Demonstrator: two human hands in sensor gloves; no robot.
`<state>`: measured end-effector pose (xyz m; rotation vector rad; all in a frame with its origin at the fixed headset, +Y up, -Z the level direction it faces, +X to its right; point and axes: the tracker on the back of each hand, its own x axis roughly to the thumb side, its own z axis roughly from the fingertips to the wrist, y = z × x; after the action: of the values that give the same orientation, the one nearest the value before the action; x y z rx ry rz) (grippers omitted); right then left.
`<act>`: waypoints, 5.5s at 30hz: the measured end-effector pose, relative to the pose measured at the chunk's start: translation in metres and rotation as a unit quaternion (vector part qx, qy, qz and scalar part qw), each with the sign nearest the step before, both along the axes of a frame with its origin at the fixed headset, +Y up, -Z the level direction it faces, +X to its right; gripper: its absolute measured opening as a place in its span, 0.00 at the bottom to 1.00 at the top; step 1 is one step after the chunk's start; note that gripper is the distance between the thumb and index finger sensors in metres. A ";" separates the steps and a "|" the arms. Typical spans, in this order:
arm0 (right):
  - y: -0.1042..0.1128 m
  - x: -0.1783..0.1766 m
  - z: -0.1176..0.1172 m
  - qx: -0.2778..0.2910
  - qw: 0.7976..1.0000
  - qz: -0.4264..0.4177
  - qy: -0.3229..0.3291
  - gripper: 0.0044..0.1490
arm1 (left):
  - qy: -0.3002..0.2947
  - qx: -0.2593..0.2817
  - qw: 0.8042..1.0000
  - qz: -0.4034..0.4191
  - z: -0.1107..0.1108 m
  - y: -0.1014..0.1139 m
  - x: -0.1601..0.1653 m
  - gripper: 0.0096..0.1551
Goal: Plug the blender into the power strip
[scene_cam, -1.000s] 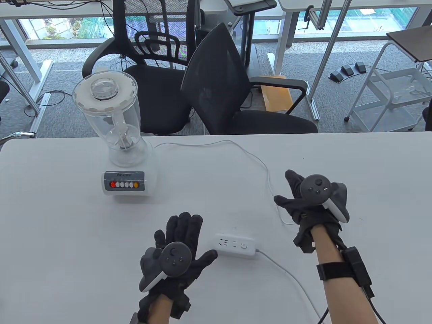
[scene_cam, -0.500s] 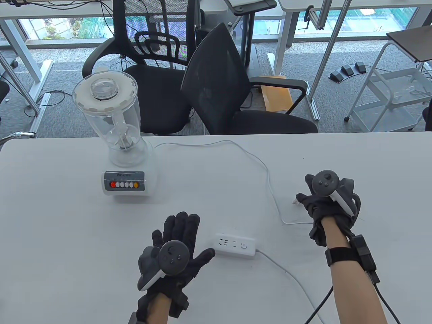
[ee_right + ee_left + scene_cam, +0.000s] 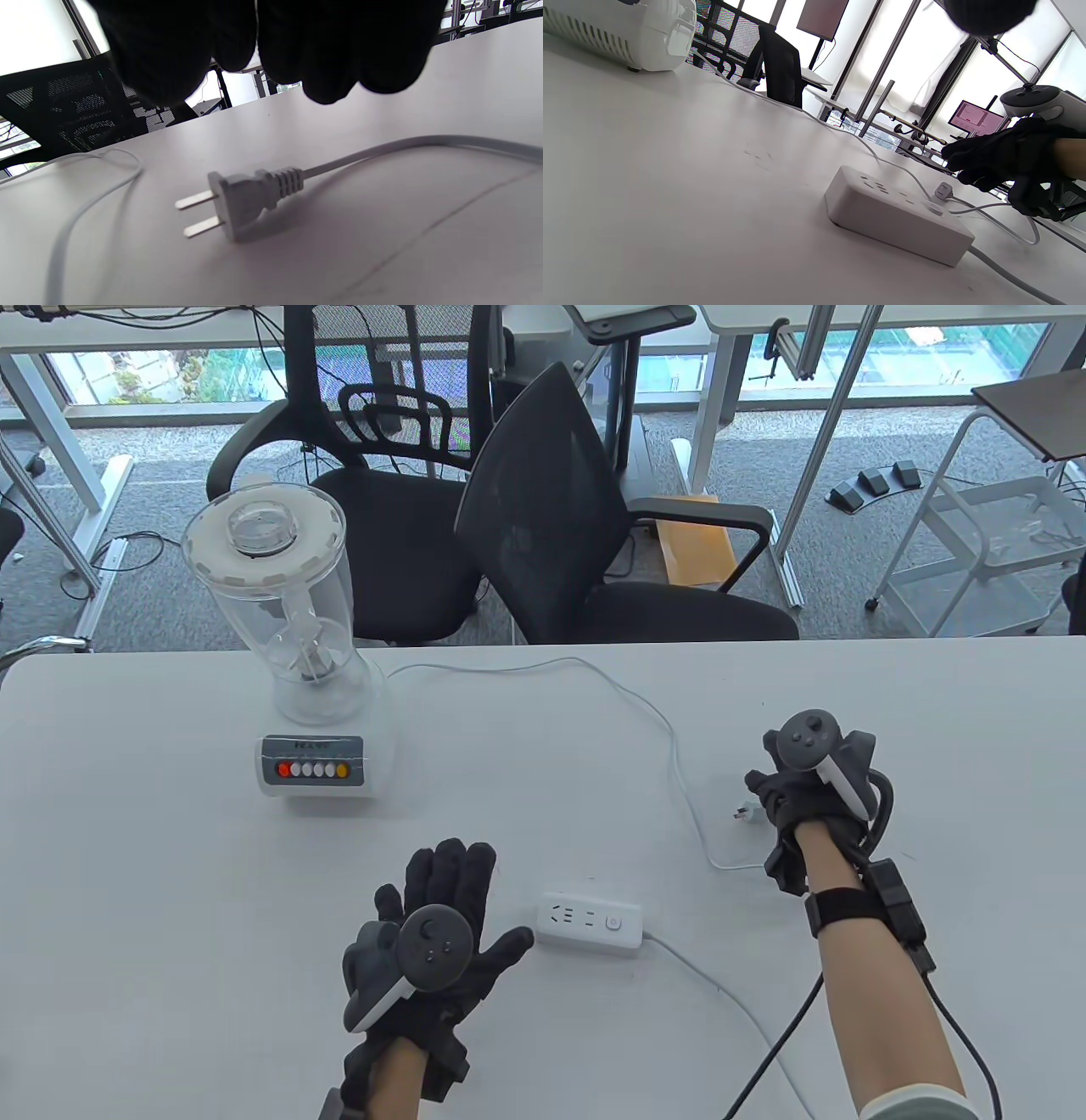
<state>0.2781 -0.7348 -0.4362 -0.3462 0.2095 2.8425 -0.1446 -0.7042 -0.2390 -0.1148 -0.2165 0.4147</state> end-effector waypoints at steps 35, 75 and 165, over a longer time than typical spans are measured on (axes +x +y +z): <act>-0.055 0.010 0.022 -0.069 0.995 0.057 0.053 0.41 | -0.008 -0.018 1.000 -0.005 -0.002 -0.007 0.002 0.56; 0.095 -0.032 0.108 0.267 0.945 0.089 0.168 0.35 | -0.037 -0.017 0.999 -0.002 0.001 -0.012 0.014 0.56; 0.029 -0.250 0.145 0.054 0.757 0.367 0.538 0.33 | -0.112 -0.146 0.979 -0.085 -0.017 -0.064 0.053 0.50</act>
<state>0.0286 -0.7058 -0.2910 1.6295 0.1177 3.3548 -0.0915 -0.7679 -0.2563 -0.4675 -0.3643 0.2603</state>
